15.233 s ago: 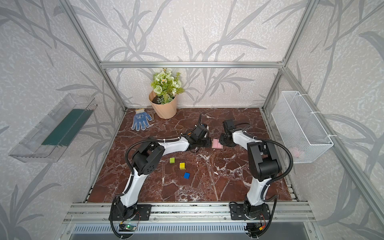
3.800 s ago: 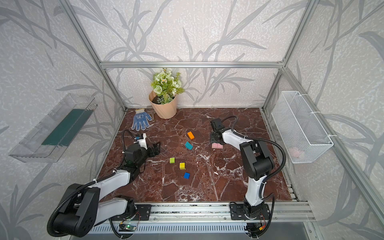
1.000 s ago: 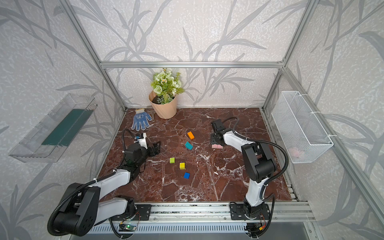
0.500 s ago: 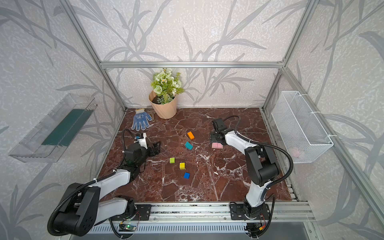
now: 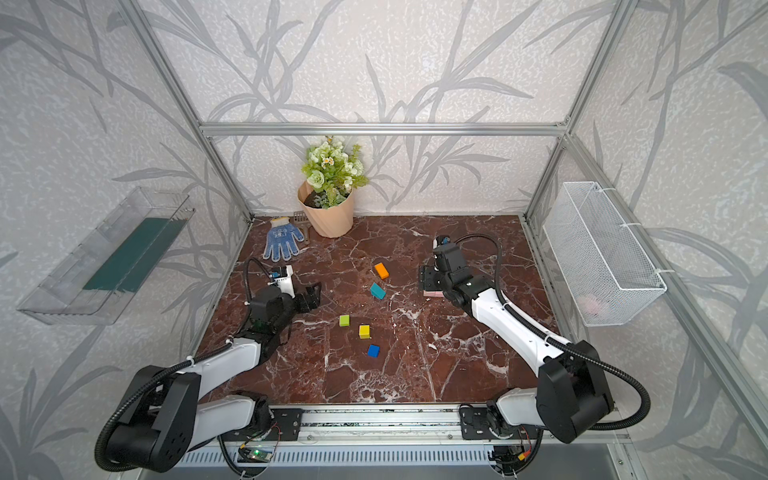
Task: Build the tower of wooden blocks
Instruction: 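Move the right gripper to the orange block and close on it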
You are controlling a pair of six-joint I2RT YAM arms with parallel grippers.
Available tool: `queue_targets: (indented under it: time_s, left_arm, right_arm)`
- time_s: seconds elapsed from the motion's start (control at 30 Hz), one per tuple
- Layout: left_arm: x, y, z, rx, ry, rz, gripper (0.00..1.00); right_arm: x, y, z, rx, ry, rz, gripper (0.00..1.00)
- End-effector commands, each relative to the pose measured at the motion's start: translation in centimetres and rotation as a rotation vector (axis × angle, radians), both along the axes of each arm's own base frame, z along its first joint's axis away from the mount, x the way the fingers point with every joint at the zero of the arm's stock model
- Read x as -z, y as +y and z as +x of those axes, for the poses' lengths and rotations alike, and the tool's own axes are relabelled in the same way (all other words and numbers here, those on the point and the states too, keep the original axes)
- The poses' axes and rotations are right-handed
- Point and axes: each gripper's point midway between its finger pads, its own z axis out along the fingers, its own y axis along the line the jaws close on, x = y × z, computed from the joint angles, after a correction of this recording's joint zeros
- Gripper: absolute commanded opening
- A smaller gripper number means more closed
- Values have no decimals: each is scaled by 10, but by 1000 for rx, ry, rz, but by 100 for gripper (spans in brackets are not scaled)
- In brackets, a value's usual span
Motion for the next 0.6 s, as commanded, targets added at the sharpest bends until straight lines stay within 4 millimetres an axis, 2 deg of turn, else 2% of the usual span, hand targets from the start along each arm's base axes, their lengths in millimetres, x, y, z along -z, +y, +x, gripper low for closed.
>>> queue_targets:
  time_s: [0.0,0.13,0.27,0.4,0.57]
  left_arm:
    - [-10,-1,6,1,-26,-1,86]
    - [-10,-1,5,1,-28,-1,86]
    - [-11,-1,4,2,-33,-2,86]
    - [-11,-1,4,0,-34,-2,86]
    - [-11,-1,5,-1,-32,-1,86]
  right_arm:
    - [-11,23,1,-25,-43,66,78]
    - [6,44,12,-21,52,84,75]
    - [29,72,33,-51,150,45,70]
    - [64,100,58,-92,253,-32,67]
    - [101,123,80,-122,341,-104,62]
